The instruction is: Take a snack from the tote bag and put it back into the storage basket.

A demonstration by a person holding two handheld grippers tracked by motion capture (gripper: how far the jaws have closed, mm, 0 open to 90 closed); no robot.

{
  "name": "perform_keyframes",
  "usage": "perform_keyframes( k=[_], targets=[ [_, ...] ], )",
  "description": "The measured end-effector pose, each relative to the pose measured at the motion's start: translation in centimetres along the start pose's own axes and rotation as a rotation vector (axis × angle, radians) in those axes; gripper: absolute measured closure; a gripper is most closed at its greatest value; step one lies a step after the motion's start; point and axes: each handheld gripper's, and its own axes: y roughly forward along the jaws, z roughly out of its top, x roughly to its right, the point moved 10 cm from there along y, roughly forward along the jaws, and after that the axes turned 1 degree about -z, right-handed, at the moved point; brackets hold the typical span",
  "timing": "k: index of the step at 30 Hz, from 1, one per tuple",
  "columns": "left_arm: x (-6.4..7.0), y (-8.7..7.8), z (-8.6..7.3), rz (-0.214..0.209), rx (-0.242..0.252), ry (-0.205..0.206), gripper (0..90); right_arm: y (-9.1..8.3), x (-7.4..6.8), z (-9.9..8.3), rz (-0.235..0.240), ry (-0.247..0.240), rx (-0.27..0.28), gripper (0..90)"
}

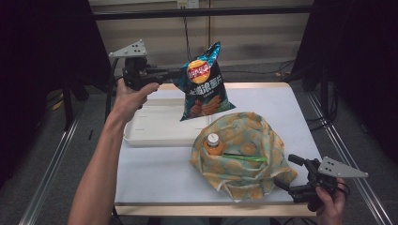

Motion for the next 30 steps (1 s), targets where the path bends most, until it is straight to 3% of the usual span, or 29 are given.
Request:
perform_keyframes(
  k=[6, 13, 19, 25, 30],
  targets=[
    [-0.3, -1.4, 0.0, 0.032, 0.009, 0.004, 90.0, 0.0, -0.2, -0.1, 0.01, -0.004, -0.002, 0.0],
    [-1.9, -2.9, -0.7, 0.079, 0.006, 0.0, 90.0, -0.1, 0.0, -0.2, 0.006, -0.003, -0.005, 0.0],
    [-3.5, -4.0, -2.4, 0.113, -0.021, -0.019, 90.0, 0.0, 0.0, -0.3, 0.005, -0.004, -0.009, 0.0],
    [-5.2, -3.8, -4.3, 0.135, -0.045, -0.034, 90.0, 0.3, 0.0, -0.4, 0.013, -0.004, -0.019, 0.0],
    [-6.3, -2.6, -6.1, 0.154, -0.083, -0.031, 90.0, 0.3, 0.0, -0.6, 0.018, 0.0, -0.022, 0.0]
  ],
)
